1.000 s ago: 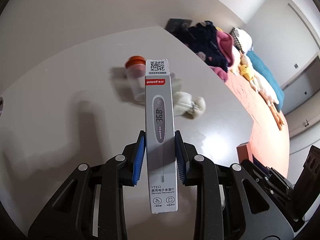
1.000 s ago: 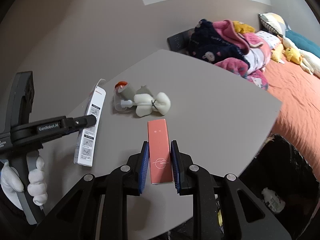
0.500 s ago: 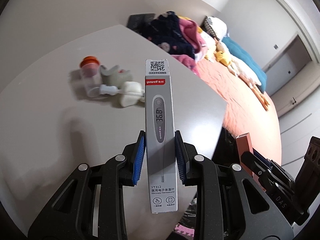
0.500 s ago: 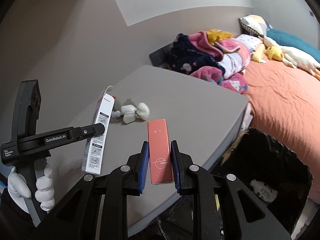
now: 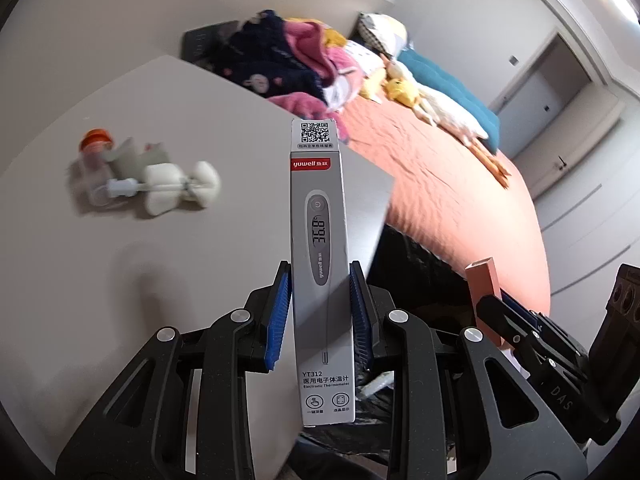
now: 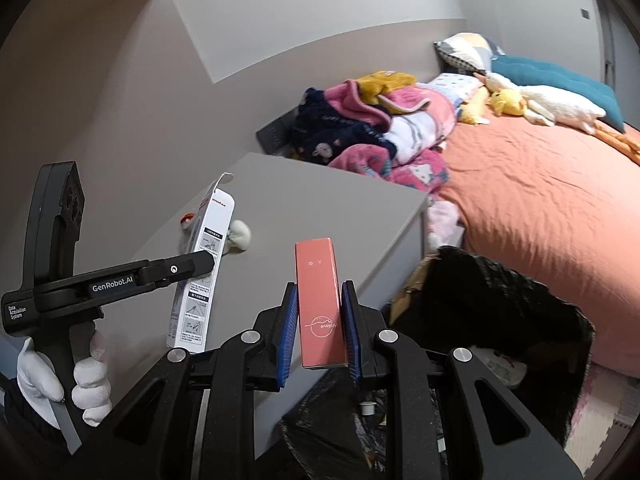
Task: Collect trash
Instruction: 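Carry both boxes over the bin and open both tools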
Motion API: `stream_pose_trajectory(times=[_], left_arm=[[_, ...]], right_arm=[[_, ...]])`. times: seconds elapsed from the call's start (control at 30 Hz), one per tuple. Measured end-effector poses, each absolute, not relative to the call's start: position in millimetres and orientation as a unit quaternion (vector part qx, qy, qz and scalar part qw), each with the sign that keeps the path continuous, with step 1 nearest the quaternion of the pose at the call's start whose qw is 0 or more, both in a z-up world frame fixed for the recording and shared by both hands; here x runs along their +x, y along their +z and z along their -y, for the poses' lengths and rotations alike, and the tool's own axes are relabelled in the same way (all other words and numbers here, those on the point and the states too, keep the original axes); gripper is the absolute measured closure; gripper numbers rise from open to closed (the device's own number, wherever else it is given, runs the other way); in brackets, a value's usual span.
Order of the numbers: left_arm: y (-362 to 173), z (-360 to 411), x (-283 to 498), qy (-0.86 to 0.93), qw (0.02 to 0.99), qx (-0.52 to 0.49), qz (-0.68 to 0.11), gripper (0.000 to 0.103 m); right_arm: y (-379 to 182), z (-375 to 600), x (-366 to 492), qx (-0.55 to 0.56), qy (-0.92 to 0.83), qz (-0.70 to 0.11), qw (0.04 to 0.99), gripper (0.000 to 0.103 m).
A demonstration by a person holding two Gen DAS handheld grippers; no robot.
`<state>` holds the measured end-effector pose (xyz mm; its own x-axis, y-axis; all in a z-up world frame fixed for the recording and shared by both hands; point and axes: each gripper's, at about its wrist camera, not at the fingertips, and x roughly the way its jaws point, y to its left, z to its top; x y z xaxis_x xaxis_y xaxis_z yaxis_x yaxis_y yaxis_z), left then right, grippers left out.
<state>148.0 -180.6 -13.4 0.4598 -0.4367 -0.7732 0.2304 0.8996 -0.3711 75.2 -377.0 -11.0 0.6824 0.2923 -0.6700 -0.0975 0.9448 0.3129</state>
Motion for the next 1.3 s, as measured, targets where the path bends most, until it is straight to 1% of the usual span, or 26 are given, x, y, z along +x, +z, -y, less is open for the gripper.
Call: stream_pose_trajectory(times=[0.8,0.83,0.87,0.9,0.93,1.0,1.1,1.3], left_arm=[[-8.9,285.7,125.1,-0.324,0.809,-0.036,-0.489,0.074],[-10.1,289.3,124.6,-0.329,0.805,-0.033,-0.492,0.071],[-11.5,293.1,124.6,-0.331,0.801,-0.030,-0.498,0.050],[-12.3,295.6,125.3,-0.331,0.798,-0.031,-0.502,0.033],[-12.4,297.7,125.5,-0.328,0.800,-0.028,-0.501,0.012],[-11.1,300.5,124.2,-0.327,0.806,-0.018,-0.493,0.011],[-11.0,302.4,125.0,-0.329,0.806,-0.014,-0.492,0.011],[-8.2,302.2,123.1,-0.339,0.808,-0.005,-0.483,0.011]], right_arm=[[2.2,465.3,24.3,0.183,0.008,-0.344,0.921,0.079],[2.6,468.6,22.9,0.188,0.004,-0.342,0.921,0.077],[3.7,473.9,20.9,0.197,-0.003,-0.338,0.920,0.066],[5.1,480.1,18.6,0.209,-0.015,-0.331,0.920,0.053],[6.9,485.5,15.7,0.216,-0.026,-0.321,0.922,0.050],[10.5,494.5,11.3,0.222,-0.052,-0.308,0.924,0.040],[13.5,504.3,6.4,0.229,-0.072,-0.294,0.925,0.033],[13.3,511.1,8.7,0.237,-0.069,-0.290,0.925,0.033]])
